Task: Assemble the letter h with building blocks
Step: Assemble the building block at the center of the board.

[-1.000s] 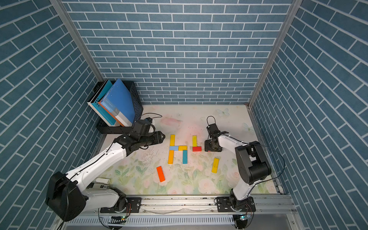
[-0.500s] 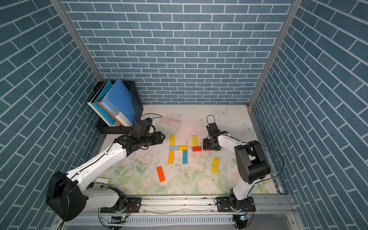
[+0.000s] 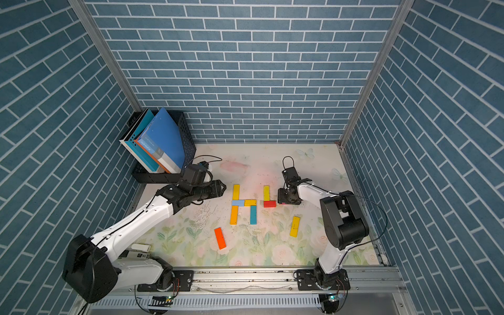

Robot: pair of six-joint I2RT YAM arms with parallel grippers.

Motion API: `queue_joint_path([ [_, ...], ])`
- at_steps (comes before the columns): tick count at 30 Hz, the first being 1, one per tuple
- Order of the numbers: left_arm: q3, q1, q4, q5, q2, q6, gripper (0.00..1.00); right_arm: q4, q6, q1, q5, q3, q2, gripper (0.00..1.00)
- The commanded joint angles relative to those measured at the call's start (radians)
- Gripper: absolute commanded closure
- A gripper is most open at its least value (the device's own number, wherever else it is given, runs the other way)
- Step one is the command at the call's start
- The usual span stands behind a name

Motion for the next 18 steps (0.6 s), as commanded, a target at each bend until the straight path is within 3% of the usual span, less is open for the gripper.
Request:
queue_joint_path([
  [1, -0.012, 0.008, 0.000, -0.010, 0.008, 0.015, 0.39, -0.024, 0.002, 0.011, 0.002, -0.009, 0.010, 0.42],
  [14, -0.001, 0.009, 0.000, -0.009, 0.018, 0.012, 0.40, -0.038, -0.015, 0.040, 0.031, -0.045, -0.033, 0.45],
  [18, 0.002, 0.007, -0.002, -0.011, 0.017, 0.013, 0.39, -0.045, -0.009, 0.040, 0.044, -0.047, -0.034, 0.42],
])
